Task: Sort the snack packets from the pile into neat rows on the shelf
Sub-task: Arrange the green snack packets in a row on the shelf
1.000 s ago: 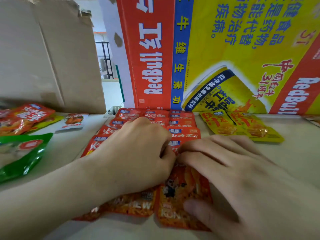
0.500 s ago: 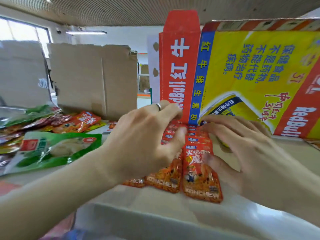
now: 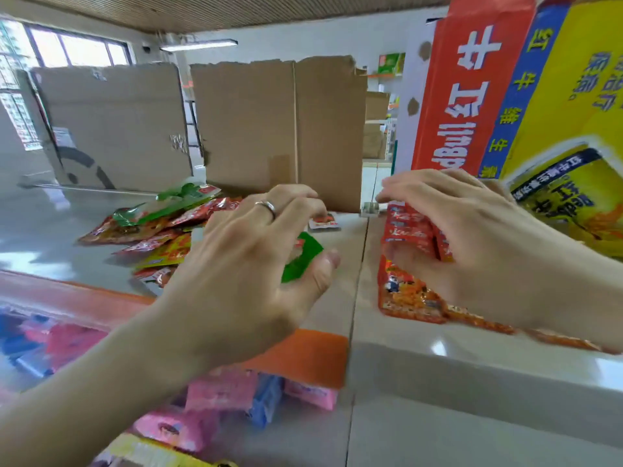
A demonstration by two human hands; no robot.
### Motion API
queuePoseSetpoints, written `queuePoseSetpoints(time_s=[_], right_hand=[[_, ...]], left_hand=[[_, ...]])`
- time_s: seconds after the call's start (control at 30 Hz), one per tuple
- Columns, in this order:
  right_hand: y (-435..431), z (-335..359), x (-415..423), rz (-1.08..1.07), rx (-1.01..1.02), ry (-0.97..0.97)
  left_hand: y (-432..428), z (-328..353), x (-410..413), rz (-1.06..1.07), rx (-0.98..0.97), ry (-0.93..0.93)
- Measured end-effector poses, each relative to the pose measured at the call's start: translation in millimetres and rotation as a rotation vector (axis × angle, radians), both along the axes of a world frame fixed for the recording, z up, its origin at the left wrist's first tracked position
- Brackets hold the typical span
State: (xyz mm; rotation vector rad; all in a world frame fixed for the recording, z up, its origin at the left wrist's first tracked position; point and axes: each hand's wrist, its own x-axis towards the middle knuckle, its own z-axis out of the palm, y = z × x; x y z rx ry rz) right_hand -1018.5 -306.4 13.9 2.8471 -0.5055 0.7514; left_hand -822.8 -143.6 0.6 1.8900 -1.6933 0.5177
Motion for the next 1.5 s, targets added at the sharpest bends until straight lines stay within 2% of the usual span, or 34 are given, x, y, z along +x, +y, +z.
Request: queuePoseSetpoints(time_s=[0.03,0.23,0.33,0.4,0.53,0.67,0.8,0.9,1.0,1.03,1.13,1.2,1.27,1.37,1.5], right_hand=[[19,15,29,-0.061,-0.019,-0.036],[38,9,99,0.017,0.107,0.018],[37,5,137,-0.013,0.127,0.147],[31,6,158,-0.079,0.215,0.274],[8,5,195,-0.069,0.376,0.542],[-9,9,210,-0.061,0.652,0.612],[-10,15,214,-0.114,0.682,0.7],[-3,24,211,-0.131,0.603,0.578],[5,28,195,-0.075,0.541,0.348],[8,29,189,-0.055,0.574,0.213],[25,32,171,0.079,0.84,-0.297],[36,34,164,0.154,0.932,-0.522],[50,36,160,0.191,0.993,-0.653],[76,32,153,0.203,1.08,-0.789],[102,15,143,0.186,1.116,-0.915]], left_hand=[[7,-1,13,0.021,-0.001,0.003],[45,-10,86,0.151,0.029,0.064],[58,-18,113,0.19,0.035,0.092],[66,-25,128,0.185,0.049,0.101],[81,-30,158,0.157,0.067,0.125],[89,-31,185,0.105,0.048,0.119],[94,-33,201,0.037,0.038,0.123],[93,-32,208,-0.025,0.029,0.136],[86,-27,215,-0.088,0.006,0.209],[82,-26,217,-0.106,0.005,0.25],[66,-19,216,-0.199,0.017,0.434],[54,-11,211,-0.272,0.073,0.624],[39,0,203,-0.357,0.125,0.735],[21,15,186,-0.506,0.111,0.786],[7,29,156,-0.703,-0.062,0.948]])
